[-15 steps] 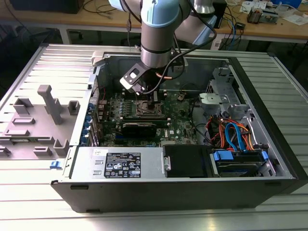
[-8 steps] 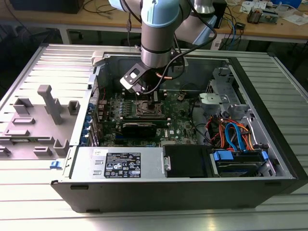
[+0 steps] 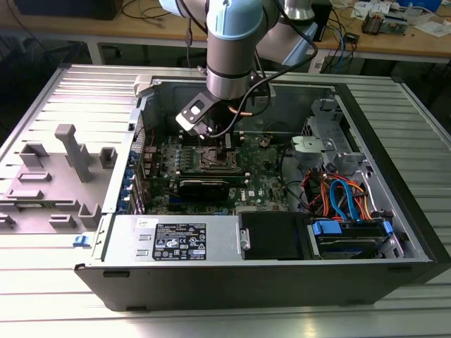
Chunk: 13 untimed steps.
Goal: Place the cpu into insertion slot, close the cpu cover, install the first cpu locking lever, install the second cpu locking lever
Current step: 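Install the first cpu locking lever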
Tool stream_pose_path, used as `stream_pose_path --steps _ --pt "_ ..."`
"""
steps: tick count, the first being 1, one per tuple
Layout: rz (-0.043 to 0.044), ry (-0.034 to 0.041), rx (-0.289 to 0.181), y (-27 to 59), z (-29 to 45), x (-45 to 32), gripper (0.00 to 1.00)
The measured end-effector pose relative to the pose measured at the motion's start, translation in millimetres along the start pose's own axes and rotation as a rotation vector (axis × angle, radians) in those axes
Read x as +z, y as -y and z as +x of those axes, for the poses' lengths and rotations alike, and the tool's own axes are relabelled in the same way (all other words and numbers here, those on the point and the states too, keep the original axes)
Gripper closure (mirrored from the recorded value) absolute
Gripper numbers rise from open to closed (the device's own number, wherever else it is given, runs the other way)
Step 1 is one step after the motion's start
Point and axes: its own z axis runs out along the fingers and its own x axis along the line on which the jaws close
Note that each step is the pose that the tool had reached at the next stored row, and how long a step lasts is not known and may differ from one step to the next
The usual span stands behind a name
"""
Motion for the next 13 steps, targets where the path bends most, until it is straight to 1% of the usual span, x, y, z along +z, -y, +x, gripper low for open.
stream_pose_path --steps 4,5,6,8,13 --pt "0.0000 0.0000 0.000 -0.1 0.1 -0.6 0.89" --pt "0.0000 0.0000 0.000 -0.1 0.1 -3.1 0.89" --pt "0.0000 -0.0001 0.000 0.0 0.3 -7.7 0.89" --pt "0.0000 0.0000 0.000 0.0 0.4 -12.4 0.89" --pt "0.0000 0.0000 -0.001 0.0 1.4 -27.0 0.89"
